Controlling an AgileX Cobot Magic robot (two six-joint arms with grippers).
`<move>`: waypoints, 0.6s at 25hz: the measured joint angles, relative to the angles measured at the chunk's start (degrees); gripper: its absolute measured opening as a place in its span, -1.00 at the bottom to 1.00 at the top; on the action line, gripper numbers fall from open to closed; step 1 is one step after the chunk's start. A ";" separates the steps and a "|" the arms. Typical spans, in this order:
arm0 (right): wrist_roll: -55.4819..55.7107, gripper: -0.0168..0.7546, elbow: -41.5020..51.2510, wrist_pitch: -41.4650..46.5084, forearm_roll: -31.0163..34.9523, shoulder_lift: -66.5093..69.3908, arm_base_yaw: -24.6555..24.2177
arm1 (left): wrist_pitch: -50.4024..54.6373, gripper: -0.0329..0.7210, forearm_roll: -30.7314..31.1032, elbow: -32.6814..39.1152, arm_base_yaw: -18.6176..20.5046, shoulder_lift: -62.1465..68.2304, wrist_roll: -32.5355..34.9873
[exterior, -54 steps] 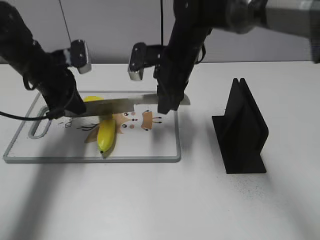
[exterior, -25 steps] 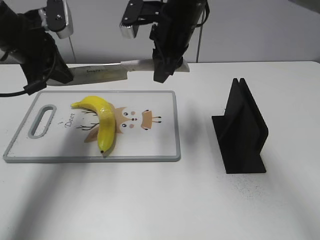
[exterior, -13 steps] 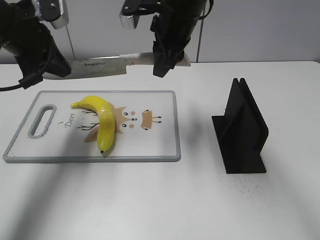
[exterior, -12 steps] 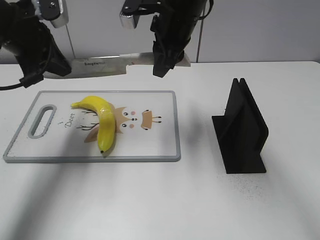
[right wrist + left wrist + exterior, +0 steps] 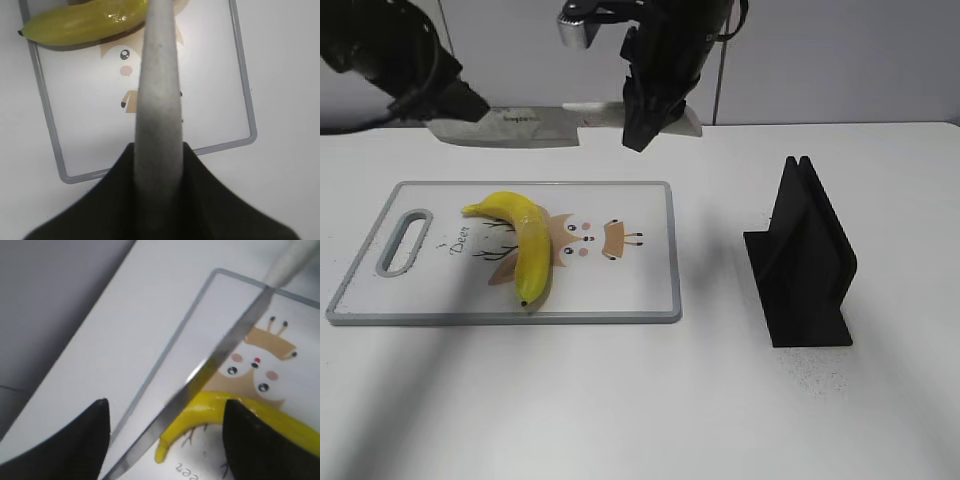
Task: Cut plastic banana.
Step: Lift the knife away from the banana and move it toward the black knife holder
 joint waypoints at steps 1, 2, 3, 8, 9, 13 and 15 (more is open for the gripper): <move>0.30 -0.54 0.00 -0.05 0.01 0.00 0.00 | -1.39 0.91 -0.13 0.00 0.00 -0.57 -1.25; 0.45 -0.54 0.04 -0.11 -0.07 -0.04 0.00 | -3.18 0.91 -0.13 0.00 0.00 -1.34 -3.17; 0.59 -0.54 0.36 -0.11 -0.07 -0.31 -0.05 | -5.01 0.91 -0.13 0.00 0.00 -2.22 -5.92; 8.27 -0.54 2.89 -0.11 -1.68 -3.54 -0.05 | -6.07 0.87 0.16 0.00 3.69 -6.54 -28.74; 10.98 -0.54 3.54 -0.11 -2.77 -4.45 -0.05 | -4.24 0.85 0.79 0.00 4.99 -7.26 -32.49; 19.81 -0.54 5.39 -0.05 -6.51 -7.76 -0.05 | 6.42 0.73 5.63 0.00 11.70 -9.34 -44.11; 24.98 -0.54 5.53 -0.05 -7.33 -9.44 -0.05 | 11.91 0.66 8.53 0.00 14.81 -10.34 -49.11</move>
